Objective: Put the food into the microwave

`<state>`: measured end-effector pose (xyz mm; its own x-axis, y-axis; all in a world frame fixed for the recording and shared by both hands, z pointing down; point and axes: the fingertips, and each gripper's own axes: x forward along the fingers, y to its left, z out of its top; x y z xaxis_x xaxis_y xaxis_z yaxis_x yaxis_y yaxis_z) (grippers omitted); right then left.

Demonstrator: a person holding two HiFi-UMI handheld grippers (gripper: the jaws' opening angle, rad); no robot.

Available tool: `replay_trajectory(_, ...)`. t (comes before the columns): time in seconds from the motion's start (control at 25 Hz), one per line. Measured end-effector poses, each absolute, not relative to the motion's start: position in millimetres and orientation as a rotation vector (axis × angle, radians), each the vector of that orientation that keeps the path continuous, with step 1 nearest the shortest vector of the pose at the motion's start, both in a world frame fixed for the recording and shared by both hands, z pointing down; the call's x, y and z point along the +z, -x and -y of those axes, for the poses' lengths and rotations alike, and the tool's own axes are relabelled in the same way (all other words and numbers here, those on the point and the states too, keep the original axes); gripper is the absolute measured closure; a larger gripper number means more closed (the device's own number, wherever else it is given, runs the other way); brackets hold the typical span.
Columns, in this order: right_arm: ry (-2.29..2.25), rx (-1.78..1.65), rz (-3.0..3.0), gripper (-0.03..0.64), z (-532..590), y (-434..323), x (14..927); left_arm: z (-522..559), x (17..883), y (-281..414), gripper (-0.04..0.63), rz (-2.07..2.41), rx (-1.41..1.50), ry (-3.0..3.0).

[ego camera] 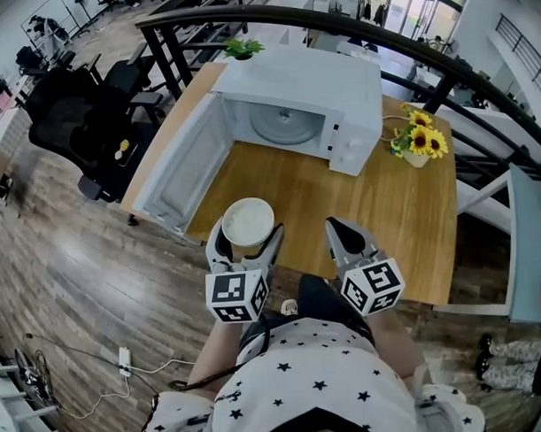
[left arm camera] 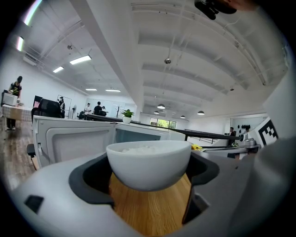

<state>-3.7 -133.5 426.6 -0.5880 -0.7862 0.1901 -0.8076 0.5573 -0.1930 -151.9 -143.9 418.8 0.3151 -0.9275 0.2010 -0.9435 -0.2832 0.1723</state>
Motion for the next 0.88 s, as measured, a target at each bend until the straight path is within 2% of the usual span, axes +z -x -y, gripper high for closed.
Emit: replay_trajectory(0.88,-1.323,0.441,2.692,0.611,219,-2,444,236,436,139,0.120,1.700,0.117,-2.295)
